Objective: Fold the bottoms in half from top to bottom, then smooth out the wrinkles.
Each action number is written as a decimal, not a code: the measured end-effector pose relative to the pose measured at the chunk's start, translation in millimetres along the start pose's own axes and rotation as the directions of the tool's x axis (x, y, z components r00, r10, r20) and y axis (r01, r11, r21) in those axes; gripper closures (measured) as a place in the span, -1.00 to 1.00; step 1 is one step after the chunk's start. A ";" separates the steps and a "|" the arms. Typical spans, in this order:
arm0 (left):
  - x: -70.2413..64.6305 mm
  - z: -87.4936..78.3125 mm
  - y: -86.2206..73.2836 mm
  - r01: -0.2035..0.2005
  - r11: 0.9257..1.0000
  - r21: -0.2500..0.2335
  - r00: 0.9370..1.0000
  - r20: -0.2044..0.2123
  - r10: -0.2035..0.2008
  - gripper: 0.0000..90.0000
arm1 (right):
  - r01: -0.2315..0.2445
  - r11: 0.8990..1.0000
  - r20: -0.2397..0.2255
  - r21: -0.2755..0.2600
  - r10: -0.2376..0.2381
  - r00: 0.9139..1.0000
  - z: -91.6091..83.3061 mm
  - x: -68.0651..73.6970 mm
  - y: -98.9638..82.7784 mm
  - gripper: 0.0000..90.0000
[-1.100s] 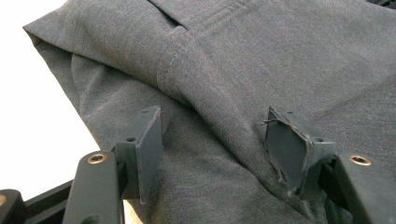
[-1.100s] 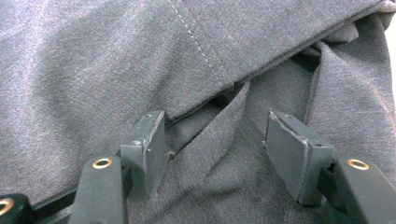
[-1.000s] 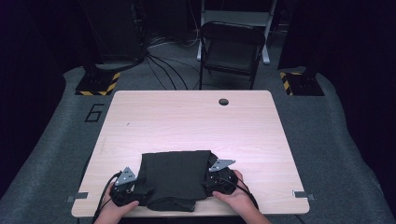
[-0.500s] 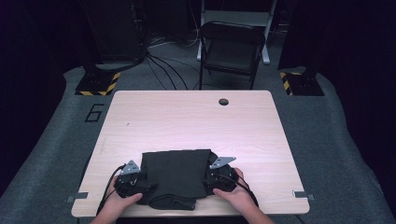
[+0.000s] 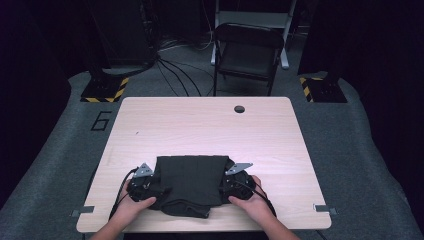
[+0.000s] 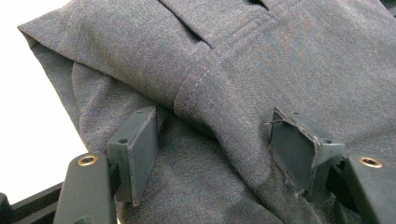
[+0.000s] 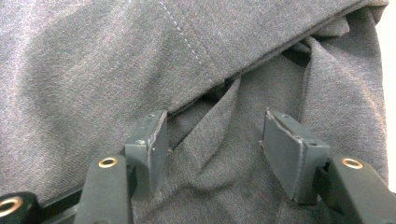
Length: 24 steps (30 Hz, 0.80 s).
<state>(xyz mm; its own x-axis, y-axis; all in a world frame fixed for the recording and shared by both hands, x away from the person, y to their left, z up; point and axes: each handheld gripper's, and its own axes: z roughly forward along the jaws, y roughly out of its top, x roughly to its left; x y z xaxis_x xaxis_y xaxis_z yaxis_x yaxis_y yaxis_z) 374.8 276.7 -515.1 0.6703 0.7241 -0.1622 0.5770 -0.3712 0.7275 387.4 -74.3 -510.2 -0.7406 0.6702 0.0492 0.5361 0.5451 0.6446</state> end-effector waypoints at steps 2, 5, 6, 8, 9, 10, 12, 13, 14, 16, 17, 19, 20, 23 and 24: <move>2.2 2.6 2.7 0.005 1.000 -0.002 1.000 -0.004 -0.005 -0.28 | -0.011 1.000 0.003 -0.002 0.011 1.000 0.5 -2.3 0.6 -0.10; 4.4 5.9 6.2 0.012 1.000 -0.006 1.000 -0.004 -0.012 -0.28 | -0.023 1.000 0.004 -0.004 0.023 1.000 1.3 -5.0 2.0 -0.10; 4.8 6.2 7.0 0.011 1.000 -0.002 1.000 -0.004 -0.011 -0.28 | -0.026 1.000 0.010 -0.008 0.026 1.000 2.2 -6.2 2.8 -0.10; 5.7 8.0 8.5 0.018 1.000 -0.008 1.000 -0.008 -0.018 -0.28 | -0.032 0.999 0.013 -0.011 0.032 0.999 3.2 -7.3 3.3 -0.10; 7.3 8.7 9.8 0.010 1.000 -0.007 1.000 -0.008 -0.010 -0.27 | -0.024 1.000 0.012 -0.004 0.024 1.000 2.8 -9.2 4.0 -0.10; 7.2 10.3 10.2 0.018 1.000 -0.018 1.000 -0.013 -0.018 -0.27 | -0.032 0.999 0.015 -0.014 0.032 0.999 3.9 -9.8 4.4 -0.10; 8.0 11.5 11.4 0.024 1.000 -0.019 1.000 -0.015 -0.025 -0.27 | -0.038 0.999 0.008 -0.002 0.038 0.999 3.6 -11.3 5.6 -0.10; 9.0 11.9 12.5 0.022 1.000 -0.015 1.000 -0.016 -0.022 -0.27 | -0.043 0.999 0.009 0.001 0.043 0.999 3.6 -11.7 5.8 -0.10; 10.4 13.5 13.5 0.017 1.000 -0.023 1.000 -0.015 -0.018 -0.27 | -0.033 0.999 0.017 -0.006 0.034 0.999 4.4 -13.3 6.6 -0.10; 12.2 15.0 15.7 0.022 1.000 -0.020 1.000 -0.014 -0.023 -0.27 | -0.036 0.999 0.021 -0.005 0.036 0.999 5.3 -15.4 7.6 -0.10; 13.4 15.1 17.4 0.015 1.000 -0.010 1.000 -0.014 -0.015 -0.27 | -0.038 0.999 0.023 -0.007 0.039 0.999 5.9 -16.1 8.0 -0.10; 14.1 17.3 19.2 0.028 0.999 -0.015 0.999 -0.022 -0.029 -0.27 | -0.044 0.999 0.025 -0.011 0.044 0.999 6.7 -17.9 8.9 -0.10; 14.9 18.0 20.4 0.033 0.999 -0.012 0.999 -0.018 -0.033 -0.27 | -0.055 0.998 0.028 -0.015 0.056 0.998 7.3 -18.0 9.3 -0.10; 17.5 21.2 22.9 0.038 0.999 -0.025 0.999 -0.025 -0.038 -0.27 | -0.054 0.999 0.029 -0.007 0.054 0.998 7.7 -21.1 11.1 -0.10; 17.8 22.7 23.0 0.046 0.998 -0.037 0.998 -0.028 -0.047 -0.27 | -0.056 0.998 0.034 -0.013 0.057 0.998 8.4 -22.2 11.2 -0.10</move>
<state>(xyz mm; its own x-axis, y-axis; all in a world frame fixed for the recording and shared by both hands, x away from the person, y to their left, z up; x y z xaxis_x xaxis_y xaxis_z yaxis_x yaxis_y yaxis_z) 410.6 267.9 -516.4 0.6289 0.7570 -0.1774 0.5897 -0.3156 0.7434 413.2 -78.9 -510.5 -0.6951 0.7164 0.0600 0.5713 0.4998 0.6510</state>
